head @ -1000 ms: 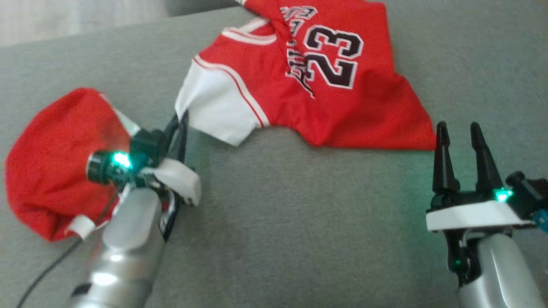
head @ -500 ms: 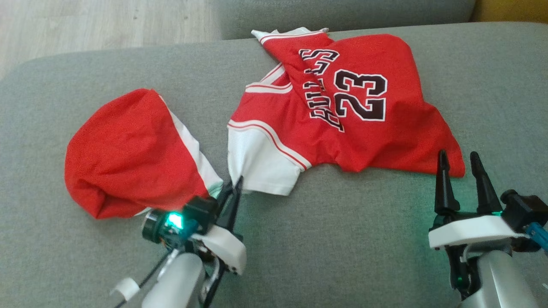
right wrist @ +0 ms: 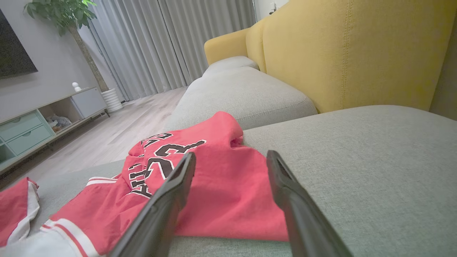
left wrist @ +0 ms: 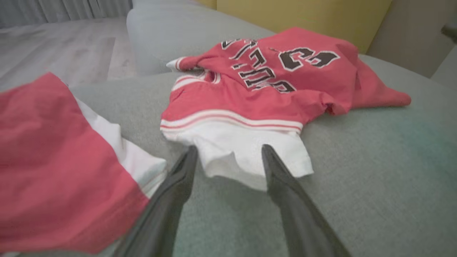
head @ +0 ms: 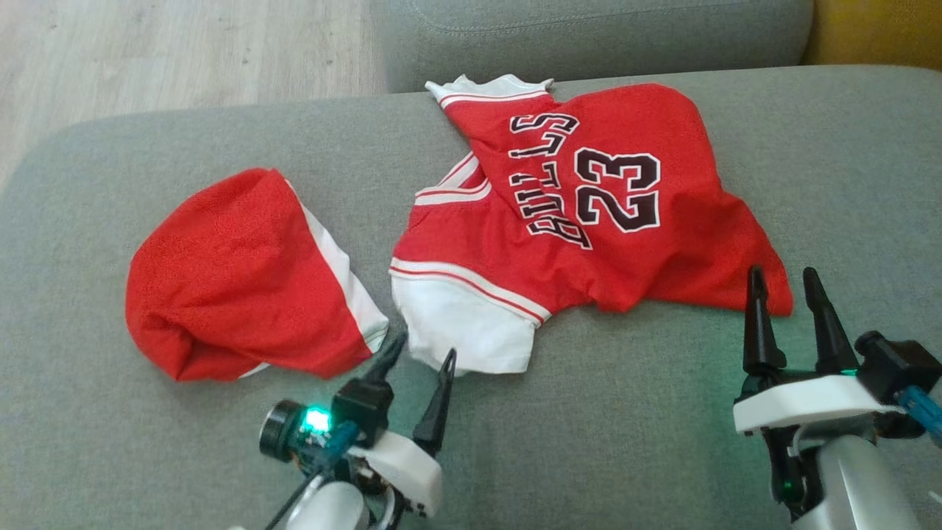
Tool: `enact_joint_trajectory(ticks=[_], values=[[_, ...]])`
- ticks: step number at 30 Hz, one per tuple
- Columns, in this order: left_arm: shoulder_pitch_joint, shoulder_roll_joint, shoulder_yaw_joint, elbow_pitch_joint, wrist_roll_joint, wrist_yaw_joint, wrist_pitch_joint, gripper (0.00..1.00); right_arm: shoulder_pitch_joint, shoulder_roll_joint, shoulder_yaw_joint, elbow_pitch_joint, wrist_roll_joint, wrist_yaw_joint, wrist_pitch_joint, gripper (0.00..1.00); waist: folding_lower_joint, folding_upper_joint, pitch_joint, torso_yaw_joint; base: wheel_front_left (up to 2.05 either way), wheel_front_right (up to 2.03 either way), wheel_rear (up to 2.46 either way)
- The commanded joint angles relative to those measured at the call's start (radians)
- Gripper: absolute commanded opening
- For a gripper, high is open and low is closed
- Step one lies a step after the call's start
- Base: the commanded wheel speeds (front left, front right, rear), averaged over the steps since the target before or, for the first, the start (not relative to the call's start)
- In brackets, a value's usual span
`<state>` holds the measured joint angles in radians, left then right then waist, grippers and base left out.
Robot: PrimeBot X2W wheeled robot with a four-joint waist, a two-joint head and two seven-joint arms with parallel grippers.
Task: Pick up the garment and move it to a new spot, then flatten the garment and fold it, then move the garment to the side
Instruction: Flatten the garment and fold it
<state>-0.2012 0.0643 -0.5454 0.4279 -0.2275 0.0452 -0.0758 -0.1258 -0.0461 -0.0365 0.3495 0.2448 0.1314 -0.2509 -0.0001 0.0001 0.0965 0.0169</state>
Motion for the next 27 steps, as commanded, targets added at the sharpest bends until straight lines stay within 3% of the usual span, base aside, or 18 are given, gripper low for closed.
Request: enact_joint_trajectory(ticks=[1, 6, 11, 19, 27], values=[[-0.049, 0.013, 0.043, -0.055, 0.000, 0.008, -0.031, 1.00, -0.004, -0.004, 0.022, -0.039, 0.000, -0.001, -0.011, 1.00, 0.0001, -0.0001, -0.001, 0.000, 0.00, 0.00, 0.00], [-0.070, 0.035, 0.096, -0.112, -0.019, 0.014, -0.137, 1.00, -0.007, -0.004, -0.026, -0.055, -0.026, -0.001, -0.011, 1.00, 0.0001, -0.0001, 0.004, 0.001, 0.00, 0.00, 0.00], [-0.062, 0.047, 0.141, -0.128, -0.043, 0.022, -0.170, 1.00, -0.025, -0.004, -0.056, -0.010, -0.037, -0.001, -0.011, 1.00, 0.0001, -0.0001, 0.020, 0.006, 0.00, 0.00, 0.00], [-0.062, 0.040, 0.147, -0.122, -0.050, 0.018, -0.181, 1.00, -0.123, -0.004, -0.149, 0.210, -0.036, -0.001, 0.027, 1.00, 0.0001, -0.0001, 0.063, 0.025, 0.00, 0.00, 0.00], [-0.086, 0.033, 0.147, -0.107, -0.047, 0.007, -0.185, 1.00, -0.257, -0.004, -0.157, 0.453, -0.036, -0.001, 0.037, 1.00, 0.0001, -0.0001, 0.102, 0.046, 0.00, 0.00, 0.00]])
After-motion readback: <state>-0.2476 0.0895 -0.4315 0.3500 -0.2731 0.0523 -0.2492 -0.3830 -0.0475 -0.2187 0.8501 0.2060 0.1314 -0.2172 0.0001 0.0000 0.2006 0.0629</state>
